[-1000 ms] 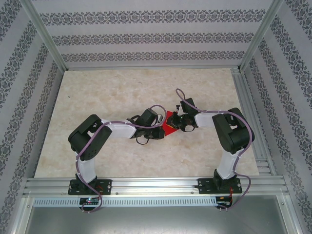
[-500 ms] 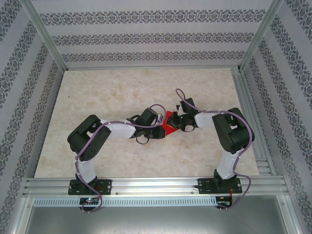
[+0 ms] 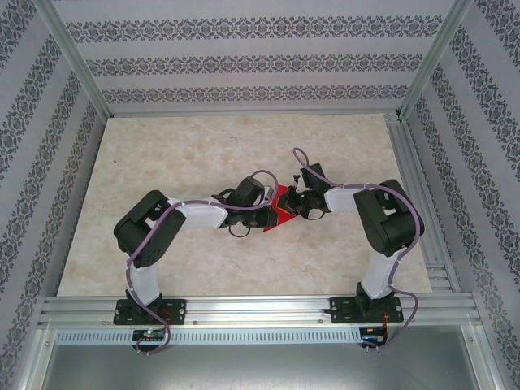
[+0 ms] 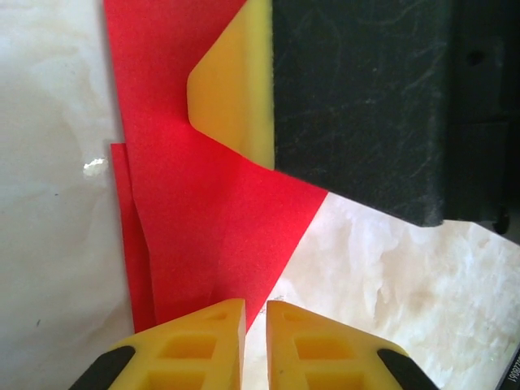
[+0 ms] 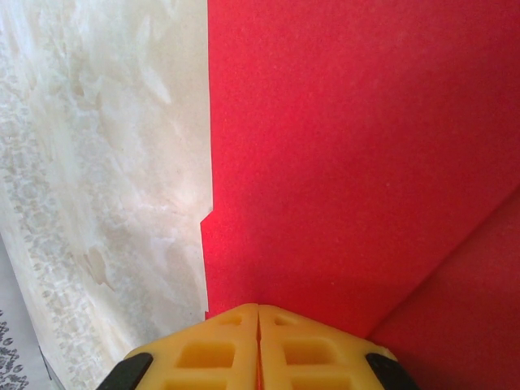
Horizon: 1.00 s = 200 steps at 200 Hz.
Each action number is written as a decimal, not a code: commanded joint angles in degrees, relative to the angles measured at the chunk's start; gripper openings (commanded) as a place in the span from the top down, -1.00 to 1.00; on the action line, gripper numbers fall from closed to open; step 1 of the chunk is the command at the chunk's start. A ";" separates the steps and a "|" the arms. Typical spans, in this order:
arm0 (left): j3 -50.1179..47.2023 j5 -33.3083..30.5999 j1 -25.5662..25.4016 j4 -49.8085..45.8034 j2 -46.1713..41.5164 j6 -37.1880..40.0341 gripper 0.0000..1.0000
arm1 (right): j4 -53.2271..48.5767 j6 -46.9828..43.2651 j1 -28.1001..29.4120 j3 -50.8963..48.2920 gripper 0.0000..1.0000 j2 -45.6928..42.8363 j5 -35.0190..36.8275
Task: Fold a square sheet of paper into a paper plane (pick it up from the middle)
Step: Fourth fold the wing at the center of the table.
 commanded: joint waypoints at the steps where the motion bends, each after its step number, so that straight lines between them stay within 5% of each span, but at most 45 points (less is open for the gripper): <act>1: 1.27 -1.24 0.82 0.62 2.15 0.33 0.74 | -5.63 -0.31 -0.11 -2.30 0.82 5.16 5.89; 200: -9.17 0.83 -0.24 -7.15 -5.29 1.64 0.90 | -6.85 -0.88 -0.18 -2.10 0.83 5.93 6.51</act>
